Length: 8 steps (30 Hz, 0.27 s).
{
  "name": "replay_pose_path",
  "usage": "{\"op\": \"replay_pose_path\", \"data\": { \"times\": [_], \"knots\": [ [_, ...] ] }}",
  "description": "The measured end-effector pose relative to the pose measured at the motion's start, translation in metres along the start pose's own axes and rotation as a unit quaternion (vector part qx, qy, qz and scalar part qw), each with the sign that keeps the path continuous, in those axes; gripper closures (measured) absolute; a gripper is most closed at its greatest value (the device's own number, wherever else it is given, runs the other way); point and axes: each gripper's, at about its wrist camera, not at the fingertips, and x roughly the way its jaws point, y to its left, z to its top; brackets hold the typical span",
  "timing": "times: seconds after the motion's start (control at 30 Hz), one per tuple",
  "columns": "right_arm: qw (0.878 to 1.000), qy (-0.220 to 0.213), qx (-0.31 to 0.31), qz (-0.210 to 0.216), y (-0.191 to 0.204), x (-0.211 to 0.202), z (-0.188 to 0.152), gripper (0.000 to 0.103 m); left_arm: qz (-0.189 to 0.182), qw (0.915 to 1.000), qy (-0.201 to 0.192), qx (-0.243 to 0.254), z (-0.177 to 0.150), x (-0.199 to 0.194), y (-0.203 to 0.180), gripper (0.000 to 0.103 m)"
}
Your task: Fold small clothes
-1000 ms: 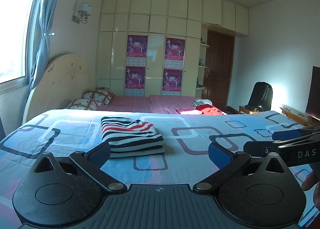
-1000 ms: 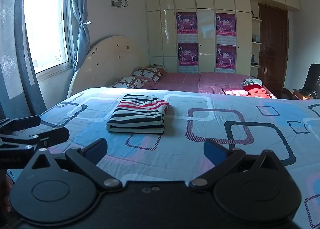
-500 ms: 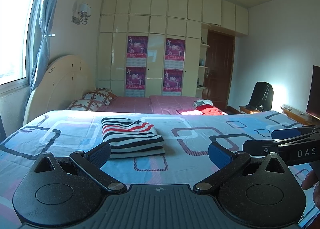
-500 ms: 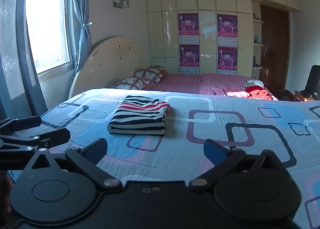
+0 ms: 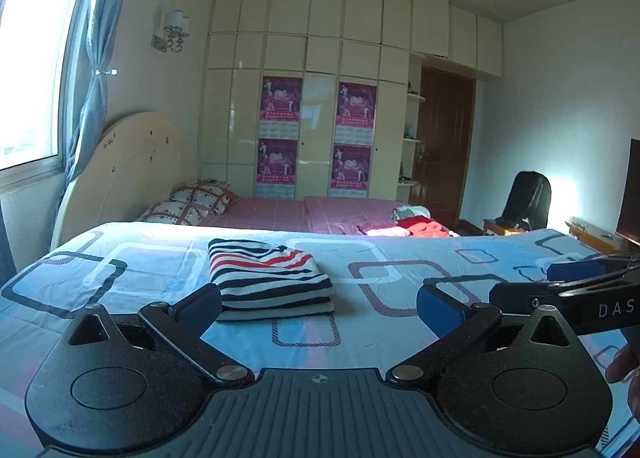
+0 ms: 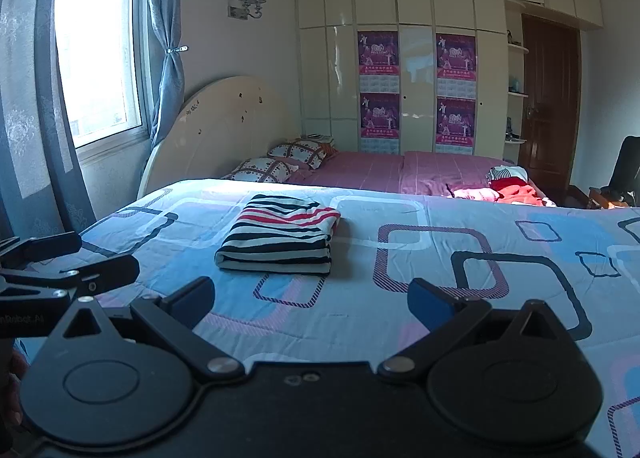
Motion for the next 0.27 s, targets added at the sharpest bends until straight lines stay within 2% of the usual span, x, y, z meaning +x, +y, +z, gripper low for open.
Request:
{"op": "replay_pose_path", "data": {
  "times": [0.13, 0.27],
  "knots": [
    [1.0, 0.0, 0.001, -0.001, -0.0001, 0.0006, 0.0002, 0.001, -0.003, 0.9998, -0.009, -0.017, -0.0008, -0.0017, 0.0046, 0.0],
    [1.0, -0.004, 0.002, -0.002, -0.0004, 0.0007, 0.0011, 0.001, -0.008, 0.9998, -0.003, -0.018, -0.0026, 0.001, 0.005, 0.0]
  ]
}}
